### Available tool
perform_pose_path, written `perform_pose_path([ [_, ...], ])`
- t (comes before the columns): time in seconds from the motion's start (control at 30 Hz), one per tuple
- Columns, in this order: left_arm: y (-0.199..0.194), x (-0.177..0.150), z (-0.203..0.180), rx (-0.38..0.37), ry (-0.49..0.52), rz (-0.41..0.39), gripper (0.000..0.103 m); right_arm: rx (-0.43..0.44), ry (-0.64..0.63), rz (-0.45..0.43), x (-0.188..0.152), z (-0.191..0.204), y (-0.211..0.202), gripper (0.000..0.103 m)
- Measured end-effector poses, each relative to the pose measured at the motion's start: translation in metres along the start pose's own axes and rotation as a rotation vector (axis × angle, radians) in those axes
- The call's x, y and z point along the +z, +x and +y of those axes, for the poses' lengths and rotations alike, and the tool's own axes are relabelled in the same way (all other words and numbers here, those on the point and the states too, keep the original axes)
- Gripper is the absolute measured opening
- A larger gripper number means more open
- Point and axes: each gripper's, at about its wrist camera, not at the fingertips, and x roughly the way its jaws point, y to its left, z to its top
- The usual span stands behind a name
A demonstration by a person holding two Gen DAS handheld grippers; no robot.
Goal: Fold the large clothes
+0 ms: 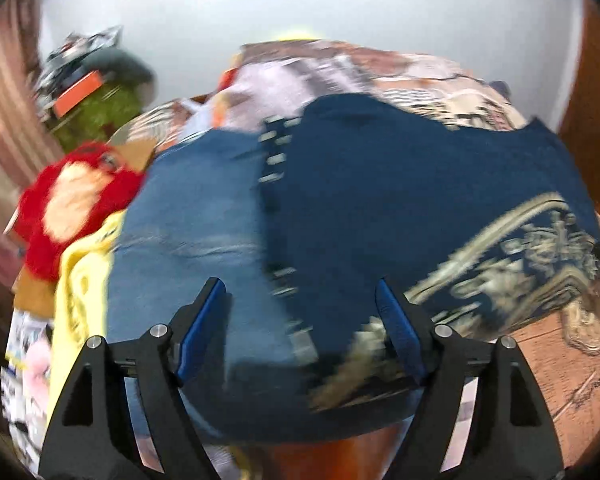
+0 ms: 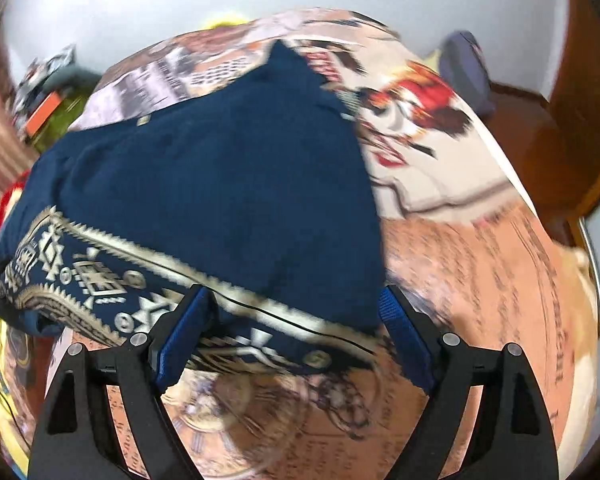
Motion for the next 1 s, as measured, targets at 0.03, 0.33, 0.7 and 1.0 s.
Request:
perform_pose_path([
  [0.03,-0.002,-0.002,0.009,-0.010,-0.032,0.004,0.077,0.000,0.023,0.007,0.000,-0.003,0.001,0.084],
  [0.33,-0.032,-0.013,0.016,0.001,-0.111,-0.032,0.077,-0.011,0.131,0.014,-0.008,-0.018,-0.014,0.084],
  [0.7,-0.029,-0.024,0.001,-0.381,-0.324,-0.029,0.077,-0.003,-0.031,-0.066,-0.009,0.024,-0.052,0.084],
  [1.0,-0.030,-0.041,0.007,-0.460,-0.430,-0.018,0.077,-0.026,-0.158,-0.076,-0.016,0.054,-0.050,0.084],
])
